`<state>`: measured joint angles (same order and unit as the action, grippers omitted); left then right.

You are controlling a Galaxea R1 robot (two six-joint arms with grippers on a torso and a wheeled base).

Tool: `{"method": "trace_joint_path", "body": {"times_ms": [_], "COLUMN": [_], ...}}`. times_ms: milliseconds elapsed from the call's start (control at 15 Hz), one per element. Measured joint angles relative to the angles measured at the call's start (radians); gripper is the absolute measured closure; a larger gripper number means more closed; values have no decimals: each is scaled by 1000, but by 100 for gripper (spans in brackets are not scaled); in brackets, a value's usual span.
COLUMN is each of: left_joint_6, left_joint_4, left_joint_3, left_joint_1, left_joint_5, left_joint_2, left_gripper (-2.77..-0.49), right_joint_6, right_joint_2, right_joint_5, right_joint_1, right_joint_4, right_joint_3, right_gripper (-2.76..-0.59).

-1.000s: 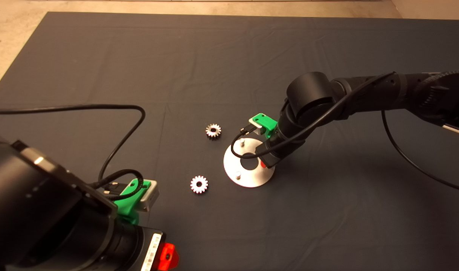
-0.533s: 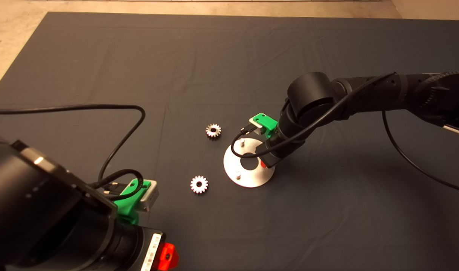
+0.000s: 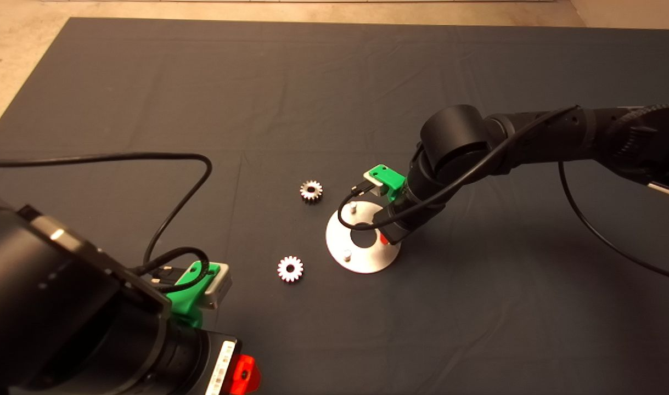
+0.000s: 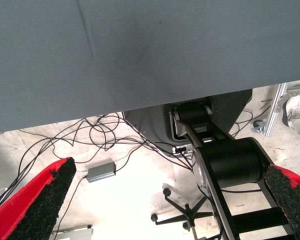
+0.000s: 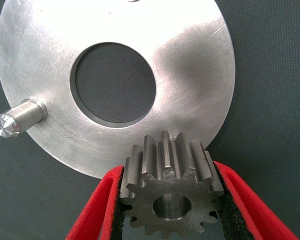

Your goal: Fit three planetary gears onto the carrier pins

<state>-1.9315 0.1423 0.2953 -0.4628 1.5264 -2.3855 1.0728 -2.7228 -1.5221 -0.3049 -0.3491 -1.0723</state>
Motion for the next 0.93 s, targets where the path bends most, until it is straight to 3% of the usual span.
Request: {"method": "trace_joint_path", "body": {"times_ms": [933], "left_joint_6": [0], "left_joint_4": [0], "left_joint_3": [0], "left_joint_1": [5], "left_joint_5": [0], "left_joint_2": [0], "left_gripper": [-276], "right_joint_6": [-24], "right_joint_2": [0], "right_joint_5": [4], "right_joint_1": [-3], "right_joint_4": [0], "right_joint_3": [-24], "right_gripper": [-110]}}
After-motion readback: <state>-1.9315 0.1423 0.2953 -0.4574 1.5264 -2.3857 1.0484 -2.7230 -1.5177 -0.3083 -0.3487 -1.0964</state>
